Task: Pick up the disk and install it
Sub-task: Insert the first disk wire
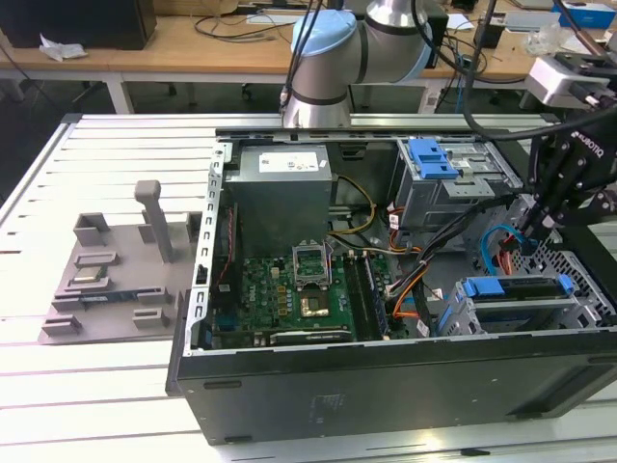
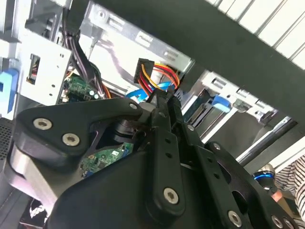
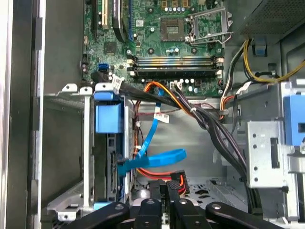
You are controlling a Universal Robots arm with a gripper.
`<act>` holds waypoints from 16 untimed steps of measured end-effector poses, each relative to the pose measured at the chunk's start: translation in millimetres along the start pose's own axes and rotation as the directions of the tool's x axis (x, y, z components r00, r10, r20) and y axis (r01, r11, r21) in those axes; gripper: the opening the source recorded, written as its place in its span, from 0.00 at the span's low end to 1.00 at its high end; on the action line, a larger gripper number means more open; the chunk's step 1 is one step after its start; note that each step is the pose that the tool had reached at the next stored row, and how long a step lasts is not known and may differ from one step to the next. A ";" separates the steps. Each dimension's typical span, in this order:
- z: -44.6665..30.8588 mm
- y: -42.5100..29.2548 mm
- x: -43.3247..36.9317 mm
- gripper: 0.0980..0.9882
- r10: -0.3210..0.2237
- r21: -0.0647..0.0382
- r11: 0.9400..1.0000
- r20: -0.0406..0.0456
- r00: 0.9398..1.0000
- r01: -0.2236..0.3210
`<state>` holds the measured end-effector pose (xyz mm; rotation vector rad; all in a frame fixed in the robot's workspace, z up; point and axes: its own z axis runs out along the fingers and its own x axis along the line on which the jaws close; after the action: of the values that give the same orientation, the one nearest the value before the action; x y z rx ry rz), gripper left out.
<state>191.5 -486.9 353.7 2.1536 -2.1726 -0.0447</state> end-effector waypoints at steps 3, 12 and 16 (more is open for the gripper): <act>0.3 1.0 8.8 0.08 0.000 0.000 1.000 -0.001 1.000 0.000; 2.4 1.1 34.1 0.08 -0.002 0.000 1.000 -0.001 1.000 0.002; 5.0 1.6 36.3 0.08 -0.002 0.000 1.000 -0.001 1.000 0.002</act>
<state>189.2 -523.3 350.2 2.1553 -2.1699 -0.0432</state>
